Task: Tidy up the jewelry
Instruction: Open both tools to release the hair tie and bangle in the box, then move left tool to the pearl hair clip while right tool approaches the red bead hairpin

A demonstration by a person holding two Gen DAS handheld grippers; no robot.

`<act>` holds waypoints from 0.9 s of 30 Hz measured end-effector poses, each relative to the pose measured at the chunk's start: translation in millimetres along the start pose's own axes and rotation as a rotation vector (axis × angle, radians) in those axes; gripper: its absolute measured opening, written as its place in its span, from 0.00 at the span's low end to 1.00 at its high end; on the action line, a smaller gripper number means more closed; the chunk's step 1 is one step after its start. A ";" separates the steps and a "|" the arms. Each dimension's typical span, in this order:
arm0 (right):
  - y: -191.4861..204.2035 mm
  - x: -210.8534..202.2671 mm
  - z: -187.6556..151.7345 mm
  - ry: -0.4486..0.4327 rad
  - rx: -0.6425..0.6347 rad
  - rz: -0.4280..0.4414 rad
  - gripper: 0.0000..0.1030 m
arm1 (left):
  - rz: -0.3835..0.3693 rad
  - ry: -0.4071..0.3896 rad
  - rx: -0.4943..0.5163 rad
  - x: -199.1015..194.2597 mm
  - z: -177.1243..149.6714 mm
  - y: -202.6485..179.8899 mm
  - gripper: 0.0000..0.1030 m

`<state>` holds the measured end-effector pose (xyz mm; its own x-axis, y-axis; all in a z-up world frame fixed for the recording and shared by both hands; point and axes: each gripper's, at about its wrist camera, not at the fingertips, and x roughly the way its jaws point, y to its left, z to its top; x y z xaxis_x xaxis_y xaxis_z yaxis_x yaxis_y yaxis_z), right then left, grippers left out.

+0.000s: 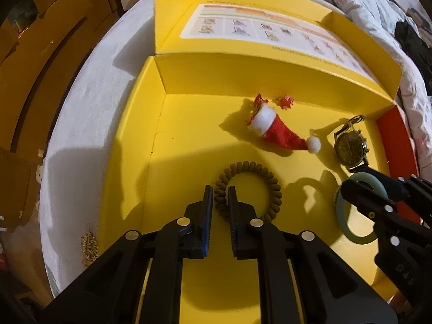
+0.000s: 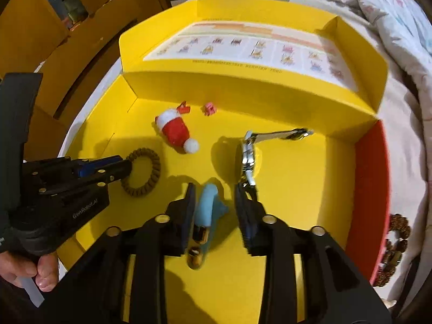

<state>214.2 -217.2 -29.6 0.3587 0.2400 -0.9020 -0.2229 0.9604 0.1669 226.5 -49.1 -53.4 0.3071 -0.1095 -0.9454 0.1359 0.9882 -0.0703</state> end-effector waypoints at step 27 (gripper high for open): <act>-46.5 -173.2 -108.3 -0.227 0.165 -0.005 0.56 | -0.008 -0.229 0.053 -124.0 -125.6 29.6 0.42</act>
<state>64.3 -318.7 75.7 0.5576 0.2428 -0.7938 -0.0769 0.9673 0.2418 74.1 7.2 21.8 0.5104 -0.1447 -0.8477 0.1868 0.9809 -0.0550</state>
